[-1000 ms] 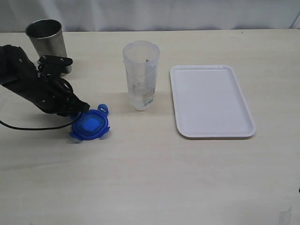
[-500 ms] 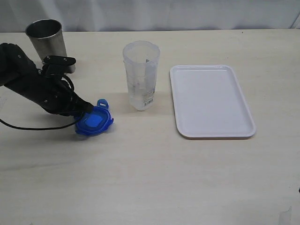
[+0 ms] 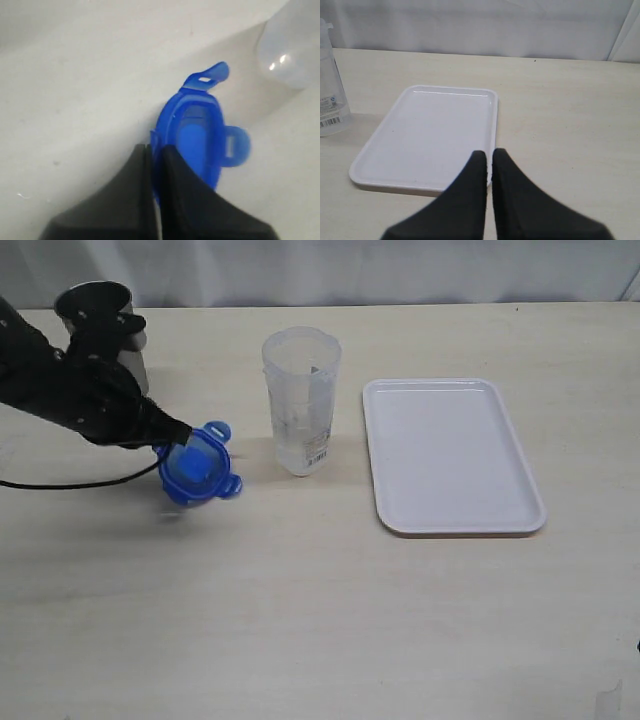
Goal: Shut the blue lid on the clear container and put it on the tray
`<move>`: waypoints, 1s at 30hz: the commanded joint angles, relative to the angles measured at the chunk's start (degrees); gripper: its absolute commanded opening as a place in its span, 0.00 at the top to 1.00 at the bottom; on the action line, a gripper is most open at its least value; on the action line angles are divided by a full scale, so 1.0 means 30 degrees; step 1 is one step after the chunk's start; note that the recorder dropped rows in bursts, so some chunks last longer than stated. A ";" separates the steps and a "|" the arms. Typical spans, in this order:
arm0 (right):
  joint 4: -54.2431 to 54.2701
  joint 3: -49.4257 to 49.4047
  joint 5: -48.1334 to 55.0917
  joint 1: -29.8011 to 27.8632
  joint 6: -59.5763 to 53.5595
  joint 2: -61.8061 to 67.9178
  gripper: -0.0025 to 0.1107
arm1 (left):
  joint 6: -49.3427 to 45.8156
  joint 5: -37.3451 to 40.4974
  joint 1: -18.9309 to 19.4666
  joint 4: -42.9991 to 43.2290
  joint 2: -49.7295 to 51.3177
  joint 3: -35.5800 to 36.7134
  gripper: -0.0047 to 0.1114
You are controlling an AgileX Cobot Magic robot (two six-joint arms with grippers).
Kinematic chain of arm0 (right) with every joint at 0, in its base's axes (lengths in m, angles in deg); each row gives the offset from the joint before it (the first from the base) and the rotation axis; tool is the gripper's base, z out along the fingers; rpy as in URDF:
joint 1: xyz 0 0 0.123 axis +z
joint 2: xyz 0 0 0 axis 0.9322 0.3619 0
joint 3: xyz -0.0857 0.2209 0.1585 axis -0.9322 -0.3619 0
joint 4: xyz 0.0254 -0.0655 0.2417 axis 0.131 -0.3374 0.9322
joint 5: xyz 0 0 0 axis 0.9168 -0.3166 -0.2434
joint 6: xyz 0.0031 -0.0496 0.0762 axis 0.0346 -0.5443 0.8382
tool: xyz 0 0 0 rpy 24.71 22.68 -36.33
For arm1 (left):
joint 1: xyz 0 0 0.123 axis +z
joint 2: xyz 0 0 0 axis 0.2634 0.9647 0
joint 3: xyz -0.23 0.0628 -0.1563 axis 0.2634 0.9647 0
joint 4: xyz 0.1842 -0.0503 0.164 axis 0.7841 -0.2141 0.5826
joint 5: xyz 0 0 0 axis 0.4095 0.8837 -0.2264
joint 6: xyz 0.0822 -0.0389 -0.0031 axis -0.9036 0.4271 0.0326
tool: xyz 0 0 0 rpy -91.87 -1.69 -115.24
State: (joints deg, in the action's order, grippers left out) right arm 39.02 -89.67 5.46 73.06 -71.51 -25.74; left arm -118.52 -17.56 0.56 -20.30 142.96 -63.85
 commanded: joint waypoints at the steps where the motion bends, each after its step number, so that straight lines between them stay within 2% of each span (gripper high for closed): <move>1: -0.0037 -0.0033 -0.0016 0.0074 0.0000 -0.0084 0.94 | -0.0325 -0.1177 0.0009 0.0158 -0.2138 -0.0005 0.96; 5: -0.0037 -0.0033 -0.0016 0.0074 0.0000 -0.0084 0.94 | -0.0776 -0.1829 0.0009 0.1061 -0.3467 -0.0745 0.96; 9: -0.0037 -0.0033 -0.0016 0.0074 0.0000 -0.0084 0.94 | -0.0741 -0.2116 0.0009 0.2222 -0.3719 -0.2863 0.96; 12: -0.0037 -0.0033 -0.0016 0.0074 0.0000 -0.0084 0.94 | -0.0811 -0.3631 -0.0109 0.3440 -0.3719 -0.3905 0.96; 14: -0.0037 -0.0033 -0.0016 0.0074 0.0000 -0.0084 0.94 | -0.0812 -0.4577 -0.0566 0.4535 -0.3719 -0.4038 0.96; 18: -0.0037 -0.0033 -0.0016 0.0074 0.0000 -0.0084 0.94 | -0.0812 -0.7887 -0.2833 1.0349 -0.3465 -0.4038 0.96; 20: -0.0037 -0.0033 -0.0016 0.0074 0.0000 -0.0084 0.94 | -0.0812 -0.9298 -0.3391 1.1715 -0.3421 -0.4055 0.96; 25: -0.0037 -0.0033 -0.0016 0.0074 0.0000 -0.0084 0.94 | -0.0948 -0.9017 -0.4207 1.3892 -0.3421 -0.4146 0.96; 30: -0.0037 -0.0033 -0.0016 0.0074 0.0000 -0.0084 0.94 | -0.1288 -0.8669 -0.4931 1.4535 -0.3421 -0.4146 0.96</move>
State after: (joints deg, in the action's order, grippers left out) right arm 39.02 -89.67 5.46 73.06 -71.51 -25.74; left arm -122.08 -43.49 -13.11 22.02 132.69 -75.97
